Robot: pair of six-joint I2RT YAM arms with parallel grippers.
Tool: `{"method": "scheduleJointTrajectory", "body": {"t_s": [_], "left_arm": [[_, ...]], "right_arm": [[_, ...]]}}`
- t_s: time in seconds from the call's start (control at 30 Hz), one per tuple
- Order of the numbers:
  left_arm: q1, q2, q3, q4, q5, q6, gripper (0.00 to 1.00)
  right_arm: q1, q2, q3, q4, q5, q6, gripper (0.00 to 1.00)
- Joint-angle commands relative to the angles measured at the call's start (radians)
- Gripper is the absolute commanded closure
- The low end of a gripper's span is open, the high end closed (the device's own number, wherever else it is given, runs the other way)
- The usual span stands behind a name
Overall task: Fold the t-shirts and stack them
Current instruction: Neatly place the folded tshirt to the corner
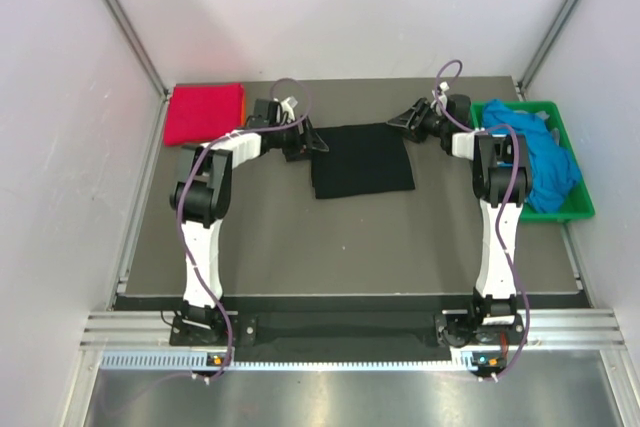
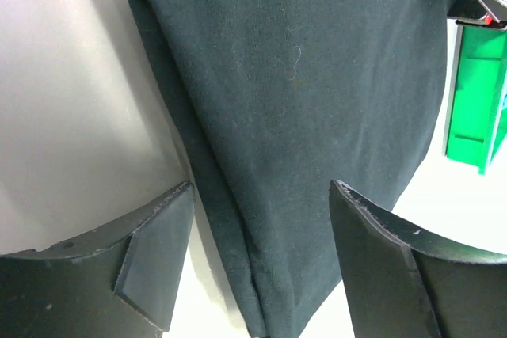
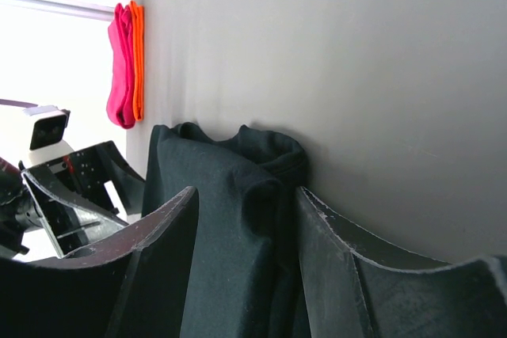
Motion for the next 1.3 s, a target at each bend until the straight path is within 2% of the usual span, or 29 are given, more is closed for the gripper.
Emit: {"method": "scheduleJointTrajectory", "body": {"t_s": [0.0,0.17,0.23,0.3,0.33,0.4,0.43,0.6,0.7,0.83,1.13,1.27], "left_arm": [[-0.020,0.059,-0.012,-0.061,-0.057,0.003,0.26],[-0.037,0.090,0.006,-0.047,-0.068,-0.021,0.35],[-0.044,0.099,0.017,-0.060,-0.082,-0.026,0.43],[-0.050,0.100,0.023,-0.070,-0.099,-0.025,0.58],[-0.052,0.099,0.026,-0.074,-0.102,-0.025,0.75],[-0.054,0.091,0.030,-0.076,-0.106,-0.028,0.88],[-0.054,0.088,0.046,-0.094,-0.110,-0.022,0.99],[-0.054,0.055,0.164,-0.252,-0.172,0.043,1.00],[-0.054,0.030,0.314,-0.414,-0.295,0.127,1.00],[-0.052,0.008,0.411,-0.553,-0.395,0.234,1.00],[-0.015,-0.005,0.579,-0.732,-0.548,0.394,1.00],[0.018,-0.016,0.632,-0.743,-0.591,0.449,1.00]], "right_arm": [[0.004,0.006,-0.022,0.007,0.023,-0.018,0.48],[-0.011,-0.065,-0.063,0.024,0.024,-0.008,0.46],[-0.020,-0.121,-0.088,0.017,0.029,-0.013,0.46],[-0.020,-0.165,-0.107,0.000,0.042,-0.022,0.46],[-0.022,-0.211,-0.129,-0.017,0.047,-0.025,0.46],[-0.062,-0.263,-0.165,-0.011,0.052,-0.027,0.45],[-0.063,-0.317,-0.206,-0.005,0.052,-0.027,0.45],[-0.060,-0.487,-0.358,-0.003,0.056,-0.033,0.45],[-0.059,-0.595,-0.484,-0.043,0.064,-0.063,0.44],[-0.060,-0.694,-0.556,-0.106,0.088,-0.100,0.44],[-0.057,-0.767,-0.608,-0.154,0.090,-0.113,0.44],[-0.046,-0.773,-0.611,-0.161,0.090,-0.117,0.43]]}}
